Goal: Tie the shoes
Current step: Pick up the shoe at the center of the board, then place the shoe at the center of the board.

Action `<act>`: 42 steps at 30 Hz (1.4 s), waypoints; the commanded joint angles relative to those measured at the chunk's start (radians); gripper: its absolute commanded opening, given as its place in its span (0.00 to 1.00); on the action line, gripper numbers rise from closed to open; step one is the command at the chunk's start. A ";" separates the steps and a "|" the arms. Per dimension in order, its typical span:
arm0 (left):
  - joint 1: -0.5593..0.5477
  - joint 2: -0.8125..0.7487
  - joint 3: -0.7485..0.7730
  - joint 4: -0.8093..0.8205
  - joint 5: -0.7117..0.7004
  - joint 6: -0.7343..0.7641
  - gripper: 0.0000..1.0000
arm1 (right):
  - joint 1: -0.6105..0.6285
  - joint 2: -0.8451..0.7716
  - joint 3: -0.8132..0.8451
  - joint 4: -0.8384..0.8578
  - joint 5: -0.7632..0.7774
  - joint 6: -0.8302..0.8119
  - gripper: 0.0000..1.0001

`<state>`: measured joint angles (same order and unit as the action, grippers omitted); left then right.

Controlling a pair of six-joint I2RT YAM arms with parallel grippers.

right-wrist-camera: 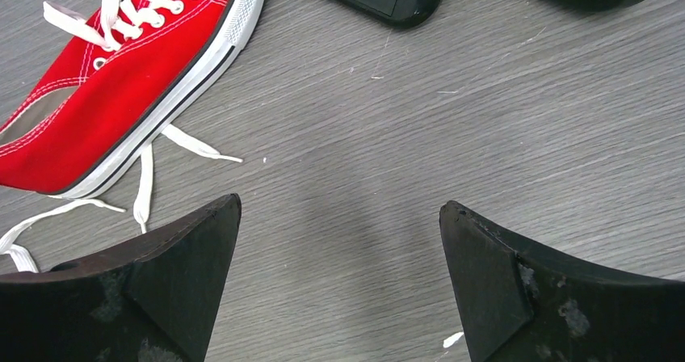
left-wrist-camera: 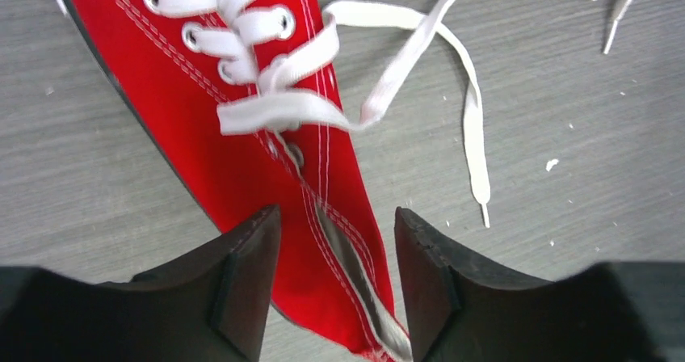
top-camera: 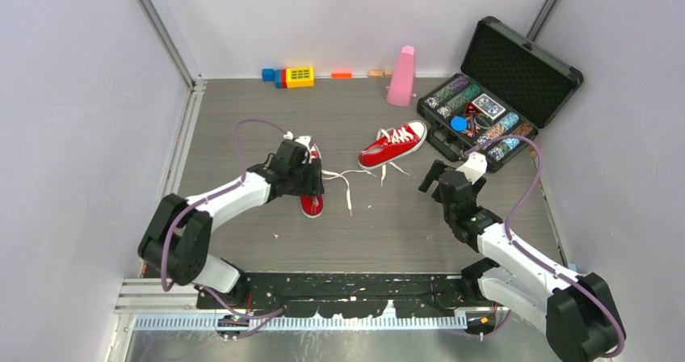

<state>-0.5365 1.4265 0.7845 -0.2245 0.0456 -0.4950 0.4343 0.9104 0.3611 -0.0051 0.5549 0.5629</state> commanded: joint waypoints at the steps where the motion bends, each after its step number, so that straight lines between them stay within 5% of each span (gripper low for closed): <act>1: -0.005 0.084 0.117 -0.110 -0.034 0.000 0.48 | -0.004 0.009 0.032 0.052 0.005 0.007 0.98; 6: -0.004 0.131 0.190 -0.173 -0.053 0.012 0.02 | -0.003 0.029 0.039 0.067 -0.032 -0.008 0.97; 7: -0.003 0.125 0.200 -0.191 -0.080 0.016 0.00 | -0.003 0.046 0.050 0.066 -0.045 -0.006 0.97; 16: -0.003 -0.083 0.178 -0.317 -0.101 0.021 0.00 | -0.003 0.291 0.270 0.011 -0.104 0.082 0.97; 21: 0.011 -0.149 0.165 -0.354 -0.260 0.034 0.00 | -0.003 0.410 0.354 0.033 -0.132 0.182 0.99; 30: 0.118 0.007 0.364 -0.334 -0.566 0.056 0.00 | 0.051 0.629 0.582 -0.086 -0.132 0.387 0.99; 35: 0.340 0.136 0.448 -0.293 -0.416 0.069 0.00 | 0.098 0.732 0.676 -0.149 -0.051 0.500 0.95; 42: 0.444 0.272 0.503 -0.292 -0.373 0.072 0.00 | 0.104 0.851 0.739 -0.151 -0.045 0.582 0.83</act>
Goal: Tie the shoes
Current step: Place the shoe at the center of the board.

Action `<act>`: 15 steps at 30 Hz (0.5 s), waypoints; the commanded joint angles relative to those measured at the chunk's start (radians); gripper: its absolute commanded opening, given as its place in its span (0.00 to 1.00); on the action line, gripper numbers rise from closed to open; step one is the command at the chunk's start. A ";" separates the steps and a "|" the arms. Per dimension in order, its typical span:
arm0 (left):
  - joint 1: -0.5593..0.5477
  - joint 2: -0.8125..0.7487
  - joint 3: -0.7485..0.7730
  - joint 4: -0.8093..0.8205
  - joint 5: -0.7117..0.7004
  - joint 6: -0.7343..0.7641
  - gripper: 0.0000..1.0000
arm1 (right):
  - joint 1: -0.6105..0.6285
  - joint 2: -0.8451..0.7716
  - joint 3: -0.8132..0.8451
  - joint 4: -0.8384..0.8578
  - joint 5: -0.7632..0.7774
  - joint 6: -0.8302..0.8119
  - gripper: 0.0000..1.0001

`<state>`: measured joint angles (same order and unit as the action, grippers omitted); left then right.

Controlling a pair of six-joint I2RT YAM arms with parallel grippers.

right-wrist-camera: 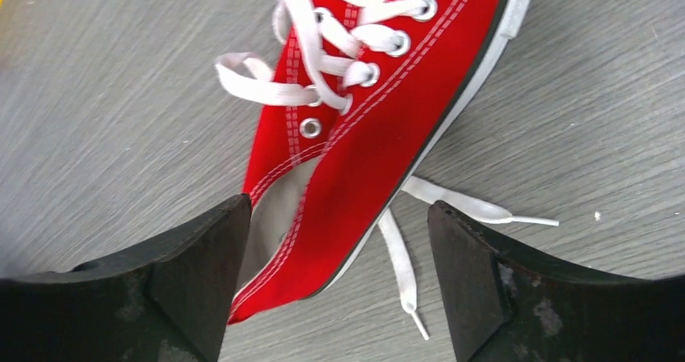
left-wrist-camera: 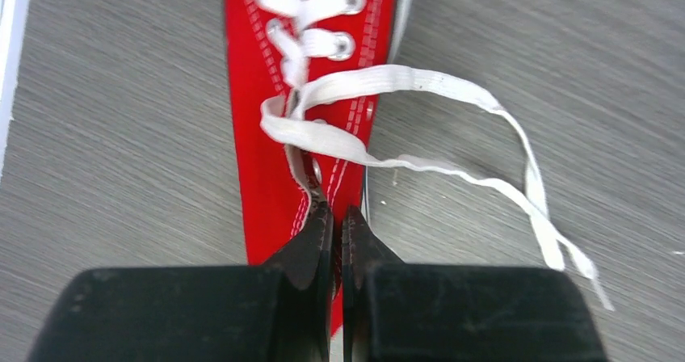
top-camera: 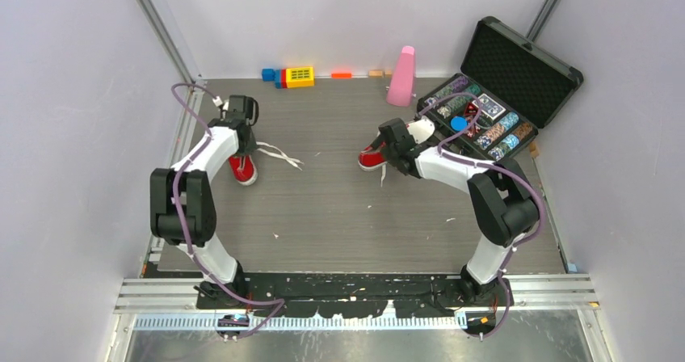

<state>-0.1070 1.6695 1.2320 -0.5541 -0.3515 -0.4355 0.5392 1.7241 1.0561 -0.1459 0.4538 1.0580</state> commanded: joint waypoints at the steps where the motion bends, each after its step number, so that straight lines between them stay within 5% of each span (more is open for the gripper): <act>1: 0.020 0.043 0.068 0.029 0.063 0.025 0.02 | -0.001 0.045 0.046 -0.013 0.060 0.089 0.80; 6: 0.015 0.015 0.048 0.031 0.266 0.026 0.36 | -0.001 0.056 0.030 0.054 0.021 0.053 0.58; 9: -0.027 -0.056 -0.004 0.041 0.260 0.028 0.51 | -0.001 0.060 0.044 0.054 -0.013 0.022 0.44; 11: -0.054 -0.106 -0.030 0.030 0.253 0.029 0.55 | -0.002 0.051 0.045 0.063 -0.051 -0.015 0.22; 15: -0.126 -0.222 -0.090 0.027 0.259 0.032 0.57 | -0.001 -0.014 0.029 0.060 -0.134 -0.107 0.02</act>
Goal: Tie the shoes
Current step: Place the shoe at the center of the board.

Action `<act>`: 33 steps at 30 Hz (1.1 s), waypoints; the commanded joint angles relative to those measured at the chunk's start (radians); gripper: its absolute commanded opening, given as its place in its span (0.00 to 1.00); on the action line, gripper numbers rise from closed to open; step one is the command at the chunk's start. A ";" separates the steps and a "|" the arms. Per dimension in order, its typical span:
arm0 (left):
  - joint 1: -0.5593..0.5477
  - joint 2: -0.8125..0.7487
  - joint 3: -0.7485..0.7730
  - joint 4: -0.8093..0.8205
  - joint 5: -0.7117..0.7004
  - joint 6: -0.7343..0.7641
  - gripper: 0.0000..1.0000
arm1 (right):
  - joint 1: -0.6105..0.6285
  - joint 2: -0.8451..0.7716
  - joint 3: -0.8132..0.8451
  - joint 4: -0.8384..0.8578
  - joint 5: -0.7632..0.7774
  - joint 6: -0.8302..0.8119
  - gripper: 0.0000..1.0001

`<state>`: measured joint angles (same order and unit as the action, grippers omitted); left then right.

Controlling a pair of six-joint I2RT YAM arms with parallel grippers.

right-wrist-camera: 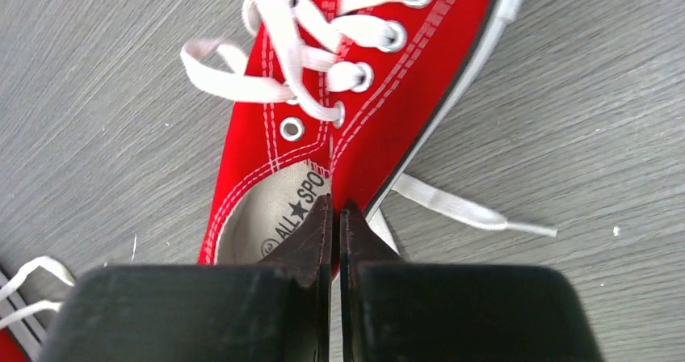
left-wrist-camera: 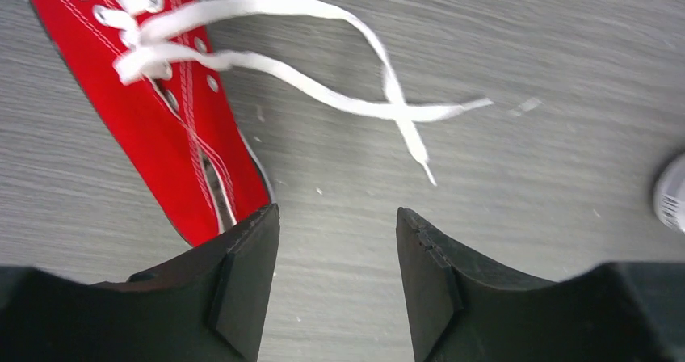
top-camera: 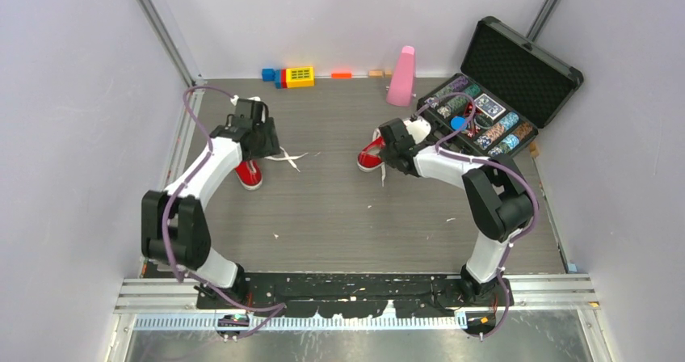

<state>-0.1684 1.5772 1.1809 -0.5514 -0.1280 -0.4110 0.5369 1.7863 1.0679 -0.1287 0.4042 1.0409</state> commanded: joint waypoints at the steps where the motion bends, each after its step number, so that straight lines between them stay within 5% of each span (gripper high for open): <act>1: -0.091 -0.158 -0.053 0.027 0.024 0.012 0.58 | 0.002 -0.100 0.005 0.047 -0.117 -0.124 0.00; 5: -0.202 -0.252 -0.098 0.029 0.018 0.032 0.57 | 0.002 -0.225 -0.036 -0.014 -0.232 -0.243 0.00; 16: -0.301 -0.421 -0.325 0.224 0.364 0.012 0.56 | 0.002 -0.505 -0.190 -0.158 -0.522 -0.358 0.00; 23: -0.321 -0.455 -0.488 0.557 0.622 -0.006 0.56 | 0.001 -0.635 -0.001 -0.439 -0.467 -0.481 0.00; 33: -0.439 -0.361 -0.561 0.945 0.534 -0.022 0.72 | 0.001 -0.680 0.294 -0.731 -0.474 -0.555 0.00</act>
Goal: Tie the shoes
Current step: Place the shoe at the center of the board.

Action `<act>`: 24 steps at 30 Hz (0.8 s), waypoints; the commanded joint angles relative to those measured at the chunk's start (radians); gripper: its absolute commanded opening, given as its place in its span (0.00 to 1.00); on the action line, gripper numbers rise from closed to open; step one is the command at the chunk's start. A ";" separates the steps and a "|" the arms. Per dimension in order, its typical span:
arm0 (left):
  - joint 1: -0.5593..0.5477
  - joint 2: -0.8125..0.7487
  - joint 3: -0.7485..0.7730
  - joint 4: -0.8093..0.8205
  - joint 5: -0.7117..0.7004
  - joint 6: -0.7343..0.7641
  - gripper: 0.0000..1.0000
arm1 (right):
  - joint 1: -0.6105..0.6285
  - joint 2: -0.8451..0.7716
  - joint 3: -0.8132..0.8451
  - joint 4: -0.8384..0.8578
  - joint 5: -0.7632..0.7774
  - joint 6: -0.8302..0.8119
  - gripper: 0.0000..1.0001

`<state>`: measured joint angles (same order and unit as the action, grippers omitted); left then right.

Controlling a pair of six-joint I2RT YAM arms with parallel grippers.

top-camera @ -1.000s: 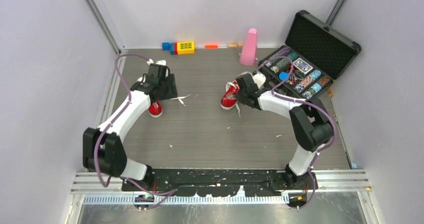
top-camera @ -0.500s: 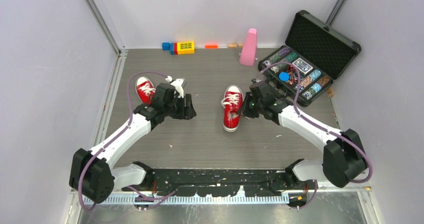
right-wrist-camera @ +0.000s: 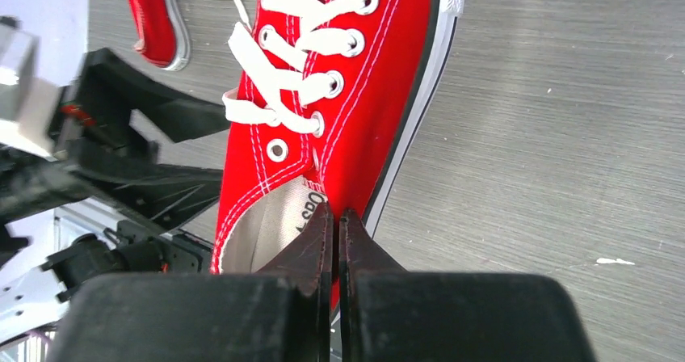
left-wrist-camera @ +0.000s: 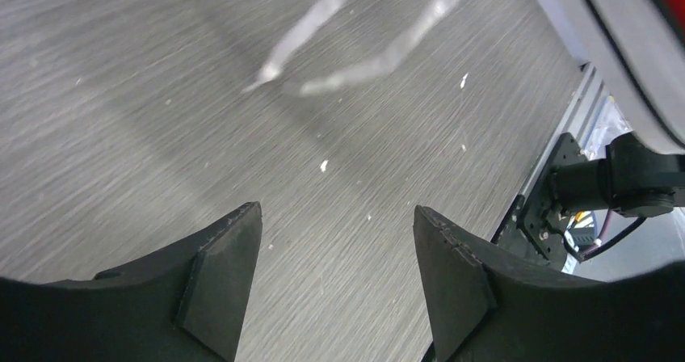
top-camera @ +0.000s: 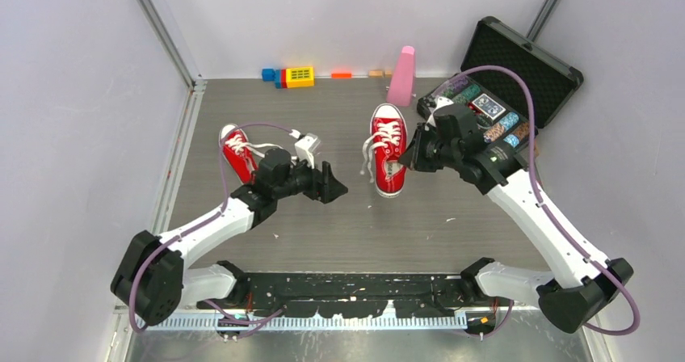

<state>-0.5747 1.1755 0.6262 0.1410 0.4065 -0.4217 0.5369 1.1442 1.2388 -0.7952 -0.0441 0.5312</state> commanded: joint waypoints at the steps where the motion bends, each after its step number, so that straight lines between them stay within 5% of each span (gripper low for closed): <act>1: -0.043 0.060 0.000 0.279 -0.005 -0.009 0.73 | 0.001 -0.038 0.147 -0.078 -0.029 -0.047 0.00; 5: -0.090 0.130 0.025 0.362 -0.036 0.016 0.77 | 0.002 -0.029 0.229 -0.118 -0.076 -0.042 0.00; 8: -0.118 0.157 0.033 0.423 -0.048 0.033 0.95 | 0.001 -0.015 0.275 -0.137 -0.112 -0.034 0.00; 24: -0.137 0.216 0.066 0.551 0.055 0.094 1.00 | 0.002 0.002 0.375 -0.179 -0.191 -0.018 0.00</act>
<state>-0.7078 1.3857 0.6544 0.5934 0.4137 -0.3611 0.5365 1.1561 1.5360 -1.0557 -0.1684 0.5068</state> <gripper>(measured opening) 0.994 0.039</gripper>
